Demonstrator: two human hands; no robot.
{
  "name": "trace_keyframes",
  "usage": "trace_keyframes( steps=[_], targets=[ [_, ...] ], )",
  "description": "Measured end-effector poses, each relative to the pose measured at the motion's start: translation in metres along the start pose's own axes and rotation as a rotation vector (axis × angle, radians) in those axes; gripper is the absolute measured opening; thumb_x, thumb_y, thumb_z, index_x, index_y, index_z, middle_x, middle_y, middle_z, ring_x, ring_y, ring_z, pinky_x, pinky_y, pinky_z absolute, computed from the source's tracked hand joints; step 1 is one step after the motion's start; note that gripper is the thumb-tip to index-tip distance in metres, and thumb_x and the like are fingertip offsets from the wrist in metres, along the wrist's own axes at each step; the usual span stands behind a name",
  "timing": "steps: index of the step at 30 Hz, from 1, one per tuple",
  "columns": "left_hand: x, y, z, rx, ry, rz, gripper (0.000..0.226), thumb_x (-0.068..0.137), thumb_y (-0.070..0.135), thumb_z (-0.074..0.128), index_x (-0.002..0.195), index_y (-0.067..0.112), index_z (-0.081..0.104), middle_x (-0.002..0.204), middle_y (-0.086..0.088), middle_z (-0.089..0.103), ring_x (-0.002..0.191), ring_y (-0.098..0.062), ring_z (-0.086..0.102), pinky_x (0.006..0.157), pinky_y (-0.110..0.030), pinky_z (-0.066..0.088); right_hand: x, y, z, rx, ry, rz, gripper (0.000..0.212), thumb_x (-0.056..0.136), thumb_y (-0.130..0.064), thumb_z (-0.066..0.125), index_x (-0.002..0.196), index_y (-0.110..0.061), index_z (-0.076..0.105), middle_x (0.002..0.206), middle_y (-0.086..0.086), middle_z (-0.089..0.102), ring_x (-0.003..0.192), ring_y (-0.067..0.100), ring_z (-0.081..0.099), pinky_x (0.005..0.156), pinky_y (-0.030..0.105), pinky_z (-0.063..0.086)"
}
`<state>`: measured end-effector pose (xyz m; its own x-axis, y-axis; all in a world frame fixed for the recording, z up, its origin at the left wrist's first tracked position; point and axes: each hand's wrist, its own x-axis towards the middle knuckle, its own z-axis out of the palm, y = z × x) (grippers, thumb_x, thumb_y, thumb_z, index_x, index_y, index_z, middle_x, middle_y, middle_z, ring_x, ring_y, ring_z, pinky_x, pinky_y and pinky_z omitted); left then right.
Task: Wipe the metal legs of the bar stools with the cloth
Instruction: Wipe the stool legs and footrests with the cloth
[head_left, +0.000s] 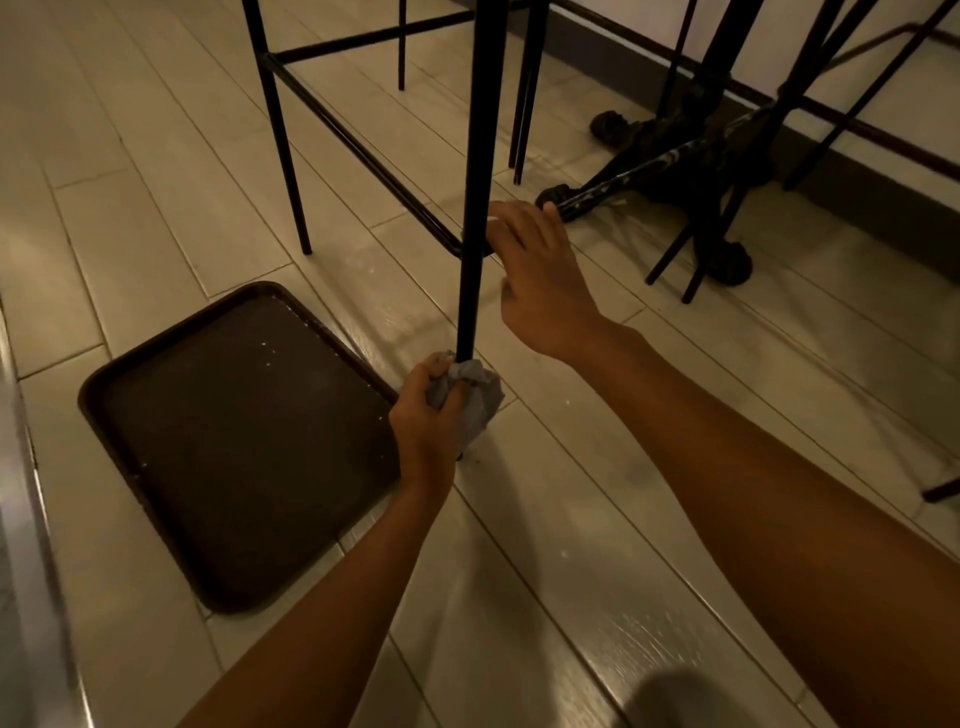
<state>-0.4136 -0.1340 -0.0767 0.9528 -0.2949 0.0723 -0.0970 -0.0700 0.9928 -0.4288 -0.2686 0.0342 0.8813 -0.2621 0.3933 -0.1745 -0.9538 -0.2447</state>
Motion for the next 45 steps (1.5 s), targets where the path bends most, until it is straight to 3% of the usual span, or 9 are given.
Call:
trace_keyframes(
  steps=[7, 13, 17, 20, 23, 28, 33, 38, 45],
  targets=[
    [0.001, -0.015, -0.002, 0.064, -0.060, 0.011, 0.028, 0.084, 0.013, 0.066, 0.110, 0.003, 0.063, 0.106, -0.008, 0.068, 0.102, -0.016, 0.064, 0.091, -0.030, 0.052, 0.000, 0.000, 0.002, 0.013, 0.013, 0.000, 0.061, 0.071, 0.009, 0.053, 0.128, -0.010, 0.046, 0.141, 0.010, 0.039, 0.138, 0.027, 0.026, 0.116, 0.037, -0.001],
    [0.002, -0.020, -0.007, 0.163, -0.105, -0.015, 0.020, 0.084, 0.018, 0.067, 0.103, 0.011, 0.064, 0.099, -0.004, 0.069, 0.095, -0.013, 0.066, 0.081, -0.015, 0.051, 0.000, 0.000, 0.002, 0.028, 0.010, -0.001, 0.060, 0.071, 0.009, 0.052, 0.127, -0.009, 0.047, 0.141, 0.011, 0.039, 0.137, 0.028, 0.027, 0.115, 0.037, -0.002],
    [-0.004, -0.020, -0.005, 0.121, -0.037, 0.024, 0.022, 0.082, 0.015, 0.068, 0.103, 0.007, 0.064, 0.103, -0.004, 0.069, 0.098, -0.012, 0.065, 0.087, -0.022, 0.052, 0.000, 0.001, 0.002, 0.023, 0.013, 0.000, 0.060, 0.069, 0.010, 0.052, 0.126, -0.009, 0.048, 0.141, 0.011, 0.039, 0.137, 0.028, 0.027, 0.115, 0.036, -0.002],
    [-0.007, -0.023, -0.002, 0.113, -0.019, 0.059, 0.022, 0.083, 0.010, 0.068, 0.103, 0.003, 0.062, 0.107, -0.004, 0.067, 0.099, -0.001, 0.063, 0.087, -0.014, 0.050, 0.001, 0.001, 0.004, 0.032, 0.015, -0.004, 0.061, 0.068, 0.011, 0.051, 0.125, -0.008, 0.049, 0.140, 0.012, 0.040, 0.137, 0.029, 0.028, 0.115, 0.037, -0.002],
    [-0.006, -0.024, 0.000, 0.111, -0.050, 0.043, 0.021, 0.082, 0.008, 0.068, 0.102, 0.004, 0.060, 0.103, -0.002, 0.065, 0.090, 0.015, 0.059, 0.075, -0.001, 0.045, 0.001, 0.002, 0.005, 0.027, 0.023, -0.007, 0.059, 0.067, 0.010, 0.051, 0.124, -0.007, 0.050, 0.139, 0.013, 0.042, 0.136, 0.030, 0.030, 0.115, 0.038, -0.001],
    [-0.007, -0.030, -0.006, 0.193, -0.134, 0.056, 0.020, 0.083, 0.005, 0.066, 0.101, 0.002, 0.059, 0.102, 0.002, 0.060, 0.092, -0.001, 0.057, 0.074, 0.002, 0.043, 0.000, 0.000, 0.004, 0.031, 0.024, -0.007, 0.058, 0.069, 0.007, 0.053, 0.125, -0.007, 0.050, 0.138, 0.014, 0.042, 0.135, 0.031, 0.030, 0.115, 0.041, 0.001],
    [-0.012, -0.033, -0.008, 0.195, -0.140, 0.046, 0.017, 0.083, 0.003, 0.063, 0.100, 0.001, 0.059, 0.104, 0.001, 0.058, 0.094, -0.003, 0.055, 0.077, 0.003, 0.042, 0.000, 0.001, 0.004, 0.033, 0.031, -0.005, 0.058, 0.070, 0.007, 0.053, 0.126, -0.007, 0.049, 0.139, 0.014, 0.042, 0.135, 0.031, 0.030, 0.115, 0.040, 0.001],
    [-0.020, -0.039, -0.003, 0.074, -0.037, 0.005, 0.018, 0.082, 0.001, 0.064, 0.097, 0.010, 0.059, 0.105, 0.000, 0.062, 0.102, -0.013, 0.060, 0.090, -0.018, 0.048, 0.000, 0.001, 0.006, 0.029, 0.033, -0.004, 0.057, 0.072, 0.006, 0.054, 0.127, -0.008, 0.048, 0.140, 0.013, 0.040, 0.137, 0.030, 0.028, 0.116, 0.040, 0.001],
    [-0.019, -0.051, 0.000, 0.076, -0.063, -0.117, 0.015, 0.082, 0.006, 0.066, 0.092, 0.014, 0.058, 0.088, 0.007, 0.061, 0.084, -0.005, 0.061, 0.071, -0.004, 0.048, -0.001, 0.003, 0.007, 0.012, 0.039, -0.018, 0.057, 0.073, 0.004, 0.055, 0.128, -0.009, 0.047, 0.141, 0.012, 0.039, 0.138, 0.030, 0.026, 0.115, 0.038, 0.000]
  ],
)
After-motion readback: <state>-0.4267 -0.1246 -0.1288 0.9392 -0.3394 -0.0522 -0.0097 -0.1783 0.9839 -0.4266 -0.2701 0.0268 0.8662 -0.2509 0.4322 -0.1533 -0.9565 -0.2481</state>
